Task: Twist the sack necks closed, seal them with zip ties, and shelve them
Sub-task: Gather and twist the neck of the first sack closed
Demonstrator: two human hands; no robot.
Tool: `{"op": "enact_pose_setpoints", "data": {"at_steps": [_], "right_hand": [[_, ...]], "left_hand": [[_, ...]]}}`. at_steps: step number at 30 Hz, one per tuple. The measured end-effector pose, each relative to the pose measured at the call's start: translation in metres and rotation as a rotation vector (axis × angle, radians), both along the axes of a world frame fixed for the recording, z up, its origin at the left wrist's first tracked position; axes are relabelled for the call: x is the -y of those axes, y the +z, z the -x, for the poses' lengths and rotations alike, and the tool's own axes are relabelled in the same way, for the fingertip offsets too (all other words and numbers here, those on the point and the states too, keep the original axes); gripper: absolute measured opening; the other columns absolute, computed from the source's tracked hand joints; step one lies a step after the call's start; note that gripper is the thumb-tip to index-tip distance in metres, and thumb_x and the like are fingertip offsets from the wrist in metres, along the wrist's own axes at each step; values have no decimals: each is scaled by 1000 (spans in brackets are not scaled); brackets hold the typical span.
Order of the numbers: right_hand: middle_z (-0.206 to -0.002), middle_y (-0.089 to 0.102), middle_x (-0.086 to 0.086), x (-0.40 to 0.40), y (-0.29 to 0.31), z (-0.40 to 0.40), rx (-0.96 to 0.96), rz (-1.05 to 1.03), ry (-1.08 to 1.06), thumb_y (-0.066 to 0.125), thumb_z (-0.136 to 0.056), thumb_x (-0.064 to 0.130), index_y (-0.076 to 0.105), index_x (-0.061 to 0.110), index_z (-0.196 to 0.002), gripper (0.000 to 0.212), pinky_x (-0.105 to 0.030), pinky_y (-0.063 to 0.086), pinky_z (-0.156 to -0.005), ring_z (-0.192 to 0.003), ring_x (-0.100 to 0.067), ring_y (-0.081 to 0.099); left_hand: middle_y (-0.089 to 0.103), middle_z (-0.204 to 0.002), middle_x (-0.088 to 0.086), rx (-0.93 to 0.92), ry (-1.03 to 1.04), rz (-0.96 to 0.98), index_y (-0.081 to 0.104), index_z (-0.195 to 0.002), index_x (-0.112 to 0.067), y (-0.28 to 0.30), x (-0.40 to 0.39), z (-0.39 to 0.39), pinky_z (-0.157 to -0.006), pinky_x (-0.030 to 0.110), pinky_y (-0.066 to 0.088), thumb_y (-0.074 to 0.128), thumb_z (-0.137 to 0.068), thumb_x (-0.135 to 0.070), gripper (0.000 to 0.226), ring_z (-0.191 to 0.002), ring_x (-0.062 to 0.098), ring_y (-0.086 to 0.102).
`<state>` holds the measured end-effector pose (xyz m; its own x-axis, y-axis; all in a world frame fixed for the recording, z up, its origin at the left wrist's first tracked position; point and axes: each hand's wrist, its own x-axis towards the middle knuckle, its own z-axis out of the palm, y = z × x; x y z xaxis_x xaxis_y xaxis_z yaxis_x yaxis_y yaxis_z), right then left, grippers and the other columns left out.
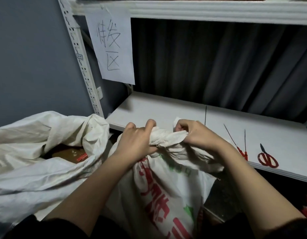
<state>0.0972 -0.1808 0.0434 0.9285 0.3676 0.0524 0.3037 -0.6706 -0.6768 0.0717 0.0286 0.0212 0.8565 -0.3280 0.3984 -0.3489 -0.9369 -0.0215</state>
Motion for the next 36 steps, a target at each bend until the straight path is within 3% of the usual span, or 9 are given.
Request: {"op": "enact_pose_setpoints", "data": {"at_steps": [3, 6, 9, 15, 18, 23, 28, 32, 36], "right_hand": [[-69, 57, 3, 3, 7, 5, -258, -129, 116, 57, -52, 13, 59, 18, -70, 19, -29, 35, -63, -67, -12, 49], [-79, 59, -6, 13, 6, 2, -439, -307, 161, 54, -60, 13, 61, 11, -81, 22, -29, 40, -69, -77, -16, 55], [-97, 65, -13, 27, 0, -3, -548, -364, 107, 59, -67, 16, 63, 5, -102, 37, -31, 46, -82, -91, -24, 63], [-88, 71, -3, 35, 22, -5, 32, -142, -188, 75, -79, 16, 68, 17, -88, 11, -30, 46, -77, -81, -13, 62], [-85, 70, 3, 14, 13, -9, 622, 322, -388, 61, -86, 32, 66, 23, -86, 10, -37, 37, -92, -85, -22, 62], [-90, 62, 0, -9, -19, -14, 1087, 372, -554, 60, -86, 24, 64, 18, -88, 7, -45, 24, -108, -94, -23, 53], [-98, 63, -3, -19, -25, -2, 1066, 180, -408, 61, -85, 25, 64, 15, -93, 13, -34, 29, -79, -93, -19, 45], [-145, 44, 0, -23, -37, 9, 855, 337, 8, 55, -77, 56, 45, 21, -138, 70, -43, 20, -111, -138, -18, 33], [-155, 29, 4, -18, -42, 3, 902, 433, 20, 67, -70, 56, 28, 27, -147, 91, -52, 18, -115, -145, -21, 22]], "left_hand": [[67, -62, 1, 94, -88, 82, 56, -98, -20, -1, -2, 6, -73, 28, 29, 51, -63, -69, 61, -61, 26, 60], [63, -63, -5, -95, -84, 290, 59, -97, -30, 3, 0, 14, -70, 28, 34, 37, -62, -81, 66, -76, 23, 52], [54, -56, -5, -204, -50, 470, 57, -82, -30, 6, 3, 12, -74, 30, 37, 41, -81, -70, 43, -81, 26, 55], [66, -78, 6, -336, 50, 539, 63, -86, -16, 0, -2, 0, -66, 32, 38, 45, -91, -56, 45, -84, 26, 62], [69, -85, -2, -378, 38, 560, 66, -92, -20, 2, 2, 2, -73, 32, 46, 50, -84, -64, 47, -87, 19, 63], [72, -90, -17, -537, 59, 582, 69, -100, -36, 4, 7, 6, -79, 29, 53, 66, -65, -71, 50, -85, 4, 66], [74, -81, -16, -665, 40, 1048, 73, -88, -28, 2, 3, 4, -74, 21, 51, 69, -82, -42, 15, -80, 1, 69], [75, -87, -7, -742, 39, 1311, 71, -95, -22, 5, -2, 2, -72, 18, 52, 63, -89, -31, 13, -85, 10, 70], [76, -95, -3, -859, -122, 1374, 68, -105, -21, 10, -1, 7, -72, 18, 55, 58, -92, -29, 19, -89, 12, 72]]}}
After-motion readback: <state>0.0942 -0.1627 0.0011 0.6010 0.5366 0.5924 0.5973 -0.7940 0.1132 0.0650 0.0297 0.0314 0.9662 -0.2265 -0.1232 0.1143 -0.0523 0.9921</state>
